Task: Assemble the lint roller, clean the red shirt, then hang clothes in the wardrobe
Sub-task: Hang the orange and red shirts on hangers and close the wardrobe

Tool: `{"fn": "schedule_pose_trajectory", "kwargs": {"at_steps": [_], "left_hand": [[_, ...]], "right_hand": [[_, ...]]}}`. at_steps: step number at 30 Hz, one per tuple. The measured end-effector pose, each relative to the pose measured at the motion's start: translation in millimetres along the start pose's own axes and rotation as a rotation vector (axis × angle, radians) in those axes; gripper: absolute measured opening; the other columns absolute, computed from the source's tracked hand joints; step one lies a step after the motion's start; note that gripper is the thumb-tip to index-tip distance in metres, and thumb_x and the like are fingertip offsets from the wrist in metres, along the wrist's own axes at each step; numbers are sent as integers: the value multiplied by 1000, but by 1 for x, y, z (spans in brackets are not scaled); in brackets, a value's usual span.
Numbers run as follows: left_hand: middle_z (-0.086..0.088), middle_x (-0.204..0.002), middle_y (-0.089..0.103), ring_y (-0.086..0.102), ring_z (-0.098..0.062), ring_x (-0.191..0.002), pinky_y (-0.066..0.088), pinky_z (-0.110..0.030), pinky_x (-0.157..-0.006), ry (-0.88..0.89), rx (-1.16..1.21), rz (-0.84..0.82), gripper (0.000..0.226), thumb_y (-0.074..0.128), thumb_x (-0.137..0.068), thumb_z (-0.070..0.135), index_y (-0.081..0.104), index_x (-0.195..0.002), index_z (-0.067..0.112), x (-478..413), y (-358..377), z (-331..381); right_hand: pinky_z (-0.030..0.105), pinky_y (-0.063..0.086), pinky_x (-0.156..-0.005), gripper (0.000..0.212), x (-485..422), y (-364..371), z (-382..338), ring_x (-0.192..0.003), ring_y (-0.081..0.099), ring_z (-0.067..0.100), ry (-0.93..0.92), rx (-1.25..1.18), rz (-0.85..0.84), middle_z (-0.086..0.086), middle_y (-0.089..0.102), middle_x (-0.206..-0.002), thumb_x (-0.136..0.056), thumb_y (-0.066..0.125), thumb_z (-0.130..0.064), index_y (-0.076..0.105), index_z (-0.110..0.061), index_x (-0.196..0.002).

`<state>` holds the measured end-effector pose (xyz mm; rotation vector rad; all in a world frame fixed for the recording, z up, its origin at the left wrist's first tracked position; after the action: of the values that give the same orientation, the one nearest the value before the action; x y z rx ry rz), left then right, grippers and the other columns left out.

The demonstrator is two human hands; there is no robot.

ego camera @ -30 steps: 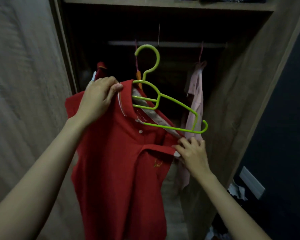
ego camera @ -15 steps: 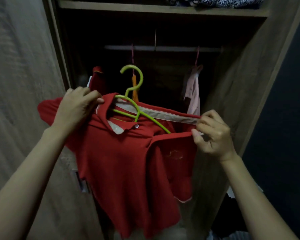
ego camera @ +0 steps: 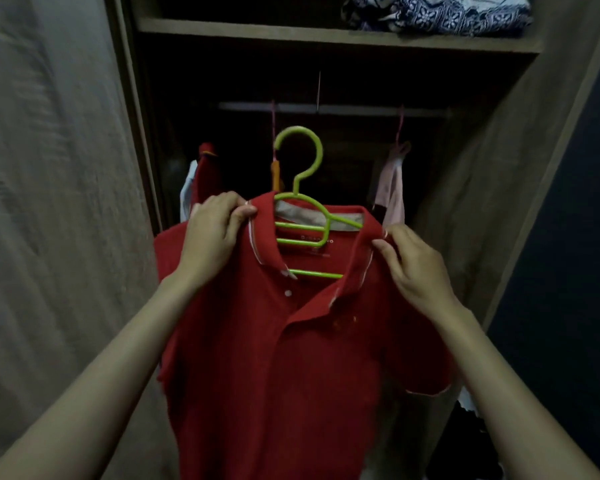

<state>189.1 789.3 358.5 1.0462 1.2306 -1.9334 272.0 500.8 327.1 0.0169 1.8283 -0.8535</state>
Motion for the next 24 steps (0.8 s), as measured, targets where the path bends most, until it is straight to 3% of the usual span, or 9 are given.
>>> {"fn": "schedule_pose_trajectory", "kwargs": {"at_steps": [3,5,9,12,15,17,22,24], "left_hand": [[-1,-89,64,56,-21,-87,28,-31,-72,97,-42,-100,35,40,-93,41,61,-91,14,3,15,16],[3,-90,65,57,-15,-88,33,-31,-75,103,42,-129,30,46,-92,40,64,-92,16,5,19,23],[3,-82,66,63,-8,-82,49,-30,-77,-71,368,51,10,61,-92,17,67,-84,13,7,10,21],[2,-88,67,63,-8,-89,46,-26,-83,-106,507,22,11,58,-94,16,64,-88,9,11,3,15],[6,-102,66,61,-14,-94,44,-35,-87,65,198,-179,29,53,-92,41,61,-107,17,10,7,16],[7,-100,66,59,-15,-90,45,-39,-84,107,70,-211,35,49,-90,48,62,-106,20,8,13,17],[4,-85,58,57,-11,-79,45,-35,-76,-4,269,-81,21,56,-87,39,61,-87,19,0,21,10],[2,-82,58,56,-12,-78,44,-35,-76,-36,329,-44,19,56,-87,36,60,-84,17,-3,21,5]], "right_hand": [[29,38,-54,24,-2,10,-13,-72,57,19,-79,51,-6,-15,44,-81,-96,36,-44,44,-23,-88],[28,37,-53,25,-1,14,-17,-67,53,11,-68,-14,4,-16,43,-78,-97,38,-42,47,-22,-86],[33,46,-60,22,3,8,-9,-70,56,8,8,-156,60,-11,55,-76,-94,50,-35,59,-16,-84],[29,45,-65,15,2,-4,-2,-68,55,0,115,-303,87,-12,58,-71,-90,56,-32,60,-23,-78],[25,44,-66,16,1,-14,-4,-69,56,0,158,-350,92,-11,62,-73,-89,58,-32,64,-21,-79],[22,43,-66,18,0,-18,-7,-70,57,1,150,-333,97,-10,64,-75,-90,58,-30,66,-16,-81],[19,45,-75,17,1,-38,-9,-82,62,4,106,-308,114,-4,67,-84,-92,58,-22,70,-10,-89],[18,48,-78,20,5,-58,-2,-87,65,4,170,-321,-28,-7,71,-90,-91,58,-28,72,-14,-96]]}}
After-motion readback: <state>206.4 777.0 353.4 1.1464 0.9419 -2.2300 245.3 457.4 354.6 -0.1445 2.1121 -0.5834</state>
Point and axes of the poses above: each hand's wrist, its own x-axis away from the middle knuckle, its own y-axis out of the palm, z = x × y, the point moved 2 cm from there along -x, towards the middle knuckle
